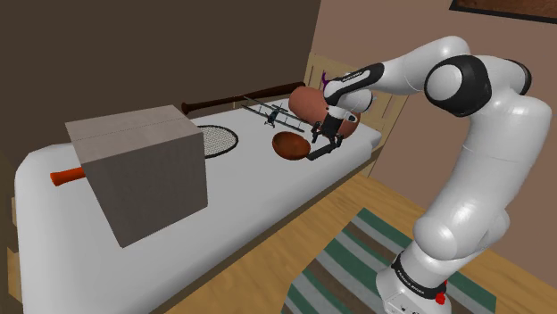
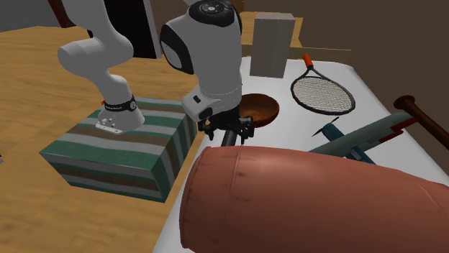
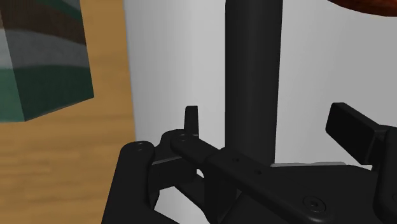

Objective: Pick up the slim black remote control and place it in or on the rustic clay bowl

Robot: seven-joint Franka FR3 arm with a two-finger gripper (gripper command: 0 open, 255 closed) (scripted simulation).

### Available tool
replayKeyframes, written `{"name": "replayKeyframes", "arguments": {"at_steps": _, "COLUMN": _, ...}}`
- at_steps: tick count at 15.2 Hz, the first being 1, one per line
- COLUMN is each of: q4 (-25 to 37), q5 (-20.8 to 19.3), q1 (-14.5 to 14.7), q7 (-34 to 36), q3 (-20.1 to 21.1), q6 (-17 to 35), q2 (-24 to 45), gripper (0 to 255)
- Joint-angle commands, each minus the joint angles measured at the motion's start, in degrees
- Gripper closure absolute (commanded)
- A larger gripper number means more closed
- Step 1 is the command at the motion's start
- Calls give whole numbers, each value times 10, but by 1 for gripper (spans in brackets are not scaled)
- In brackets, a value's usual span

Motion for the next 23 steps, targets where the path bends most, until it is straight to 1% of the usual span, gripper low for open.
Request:
{"name": "replayKeyframes", "arguments": {"at_steps": 1, "q4": -5, "q5": 3, "q1": 1, "q7": -2, "q3": 1, "q6": 13, "q2": 8, "gripper": 0}}
{"name": "replayKeyframes", "arguments": {"at_steps": 4, "q4": -13, "q5": 8, "q1": 2, "q7": -5, "q3": 4, "q6": 30, "q2": 18, "gripper": 0}}
{"name": "replayKeyframes", "arguments": {"at_steps": 11, "q4": -13, "q5": 8, "q1": 2, "q7": -5, "q3": 4, "q6": 30, "q2": 18, "gripper": 0}}
{"name": "replayKeyframes", "arguments": {"at_steps": 12, "q4": -13, "q5": 8, "q1": 2, "q7": -5, "q3": 4, "q6": 30, "q2": 18, "gripper": 255}}
{"name": "replayKeyframes", "arguments": {"at_steps": 20, "q4": -12, "q5": 9, "q1": 3, "q7": -4, "q3": 4, "q6": 33, "q2": 20, "gripper": 255}}
{"name": "replayKeyframes", "arguments": {"at_steps": 23, "q4": -9, "q5": 4, "q1": 3, "q7": 0, "q3": 2, "q6": 18, "q2": 8, "gripper": 255}}
